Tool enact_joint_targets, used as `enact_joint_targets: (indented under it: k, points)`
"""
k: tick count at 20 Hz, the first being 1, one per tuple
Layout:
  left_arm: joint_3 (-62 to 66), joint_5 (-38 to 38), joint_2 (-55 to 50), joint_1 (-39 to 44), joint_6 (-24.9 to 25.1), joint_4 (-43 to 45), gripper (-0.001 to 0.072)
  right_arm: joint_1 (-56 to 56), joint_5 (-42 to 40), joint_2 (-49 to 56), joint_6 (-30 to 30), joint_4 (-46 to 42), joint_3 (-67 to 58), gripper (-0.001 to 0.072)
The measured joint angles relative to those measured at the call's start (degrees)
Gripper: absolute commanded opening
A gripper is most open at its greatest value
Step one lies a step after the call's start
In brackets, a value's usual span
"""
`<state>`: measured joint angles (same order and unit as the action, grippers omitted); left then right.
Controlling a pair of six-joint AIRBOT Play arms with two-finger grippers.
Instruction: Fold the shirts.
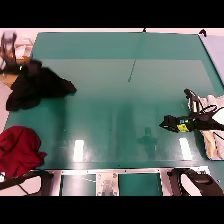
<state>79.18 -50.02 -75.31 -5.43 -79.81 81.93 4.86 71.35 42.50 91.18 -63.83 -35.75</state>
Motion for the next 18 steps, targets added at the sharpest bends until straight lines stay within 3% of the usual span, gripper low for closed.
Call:
enact_joint_targets:
  k: [5,9,11,12,13,14,16,18]
  points:
    - [9.5,-8.0,5.9,17.7,-0.4,-11.1,0.0025,0.0,0.0,0.0,0.0,0.0,-3.7,0.0019]
    - [10.6,-11.0,3.8,32.6,-2.9,-14.8,0.0026,0.0,0.0,0.0,0.0,0.0,-9.4,0.0034]
    - [10.6,-11.4,0.2,38.9,-3.5,-15.6,0.0036,0.0,0.0,0.0,0.0,0.0,-11.4,0.0261]
    - [10.6,-11.5,-2.0,41.7,-3.7,-16.0,0.0364,0.0,0.0,0.0,0.1,0.0,-12.0,0.0304]
    - [10.6,-11.6,-4.1,43.6,-3.9,-16.3,0.0639,0.0,0.0,0.0,0.4,0.0,-12.5,0.0305]
    - [10.5,-11.6,-6.1,44.9,-4.3,-16.5,0.0649,0.0,0.1,0.0,0.7,0.0,-12.9,0.0322]
    - [10.9,-12.1,-8.6,45.4,-5.2,-16.9,0.0649,0.0,0.2,0.0,1.0,0.0,-13.3,0.0425]
    - [12.8,-14.3,-9.8,42.5,-5.7,-17.0,0.0649,0.0,0.5,0.0,1.2,0.0,-13.5,0.0431]
